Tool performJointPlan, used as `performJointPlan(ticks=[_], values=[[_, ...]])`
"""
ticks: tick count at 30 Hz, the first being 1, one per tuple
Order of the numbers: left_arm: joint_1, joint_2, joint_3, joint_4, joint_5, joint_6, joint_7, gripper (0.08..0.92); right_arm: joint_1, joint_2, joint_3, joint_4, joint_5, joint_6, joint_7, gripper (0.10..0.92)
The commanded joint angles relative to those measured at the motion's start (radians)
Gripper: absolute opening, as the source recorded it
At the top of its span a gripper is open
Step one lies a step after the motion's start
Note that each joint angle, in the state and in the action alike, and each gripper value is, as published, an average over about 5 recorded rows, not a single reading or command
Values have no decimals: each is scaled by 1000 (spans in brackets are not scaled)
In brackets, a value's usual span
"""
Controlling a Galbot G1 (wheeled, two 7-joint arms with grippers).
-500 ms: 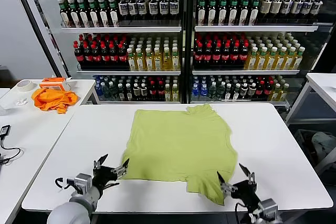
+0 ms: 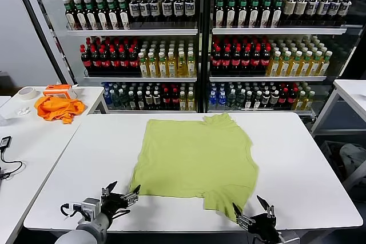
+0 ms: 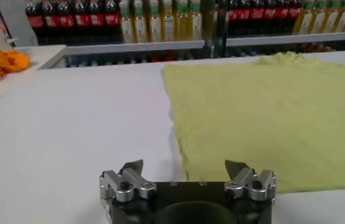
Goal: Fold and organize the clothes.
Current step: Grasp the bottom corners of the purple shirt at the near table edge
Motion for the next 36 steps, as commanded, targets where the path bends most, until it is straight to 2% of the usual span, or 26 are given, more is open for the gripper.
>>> performJointPlan(ticks=[1,9,15,33,36], values=[[-3,-4,20,48,10,-30,-38,823,3,18,-27,-15,-3,-2,22,823],[-1,-13,38,50,47,-46,-33,823,43,41,-66,-33,43,-7,36,811],[-2,-21,48,58,46,-57,-16,791,45,48,-80,-34,82,-29,49,665],[-5,-32,61,46,42,-74,-4,282,73,49,-50,-30,119,-20,35,158],[-7,-25,57,33,25,-81,2,195,96,44,-18,-11,132,-24,27,110]])
